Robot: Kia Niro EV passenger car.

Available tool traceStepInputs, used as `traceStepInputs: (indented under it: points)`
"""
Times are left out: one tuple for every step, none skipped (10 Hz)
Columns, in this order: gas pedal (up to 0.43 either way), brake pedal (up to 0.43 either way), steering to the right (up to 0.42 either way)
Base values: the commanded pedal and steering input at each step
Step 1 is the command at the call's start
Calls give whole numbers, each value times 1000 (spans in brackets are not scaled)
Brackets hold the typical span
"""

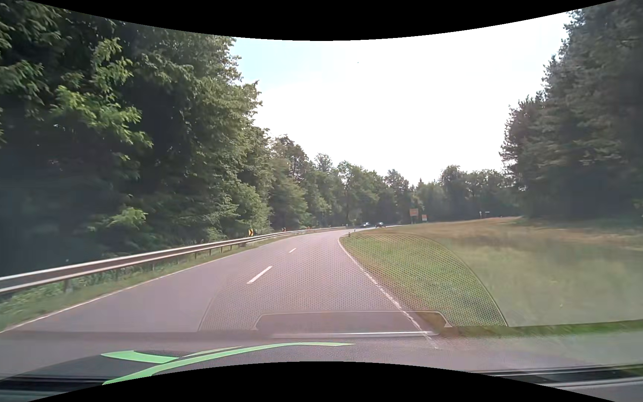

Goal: Follow the waypoints while adhering to traffic rules and regulations

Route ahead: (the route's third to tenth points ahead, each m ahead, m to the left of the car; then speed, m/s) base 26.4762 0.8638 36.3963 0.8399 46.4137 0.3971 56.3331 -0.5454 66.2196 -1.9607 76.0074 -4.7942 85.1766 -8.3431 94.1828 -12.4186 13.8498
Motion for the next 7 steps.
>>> traceStepInputs:
  points:
    - [98,0,0]
    - [98,0,0]
    - [98,0,0]
    - [98,0,0]
    - [98,0,0]
    - [98,0,0]
    - [98,0,0]
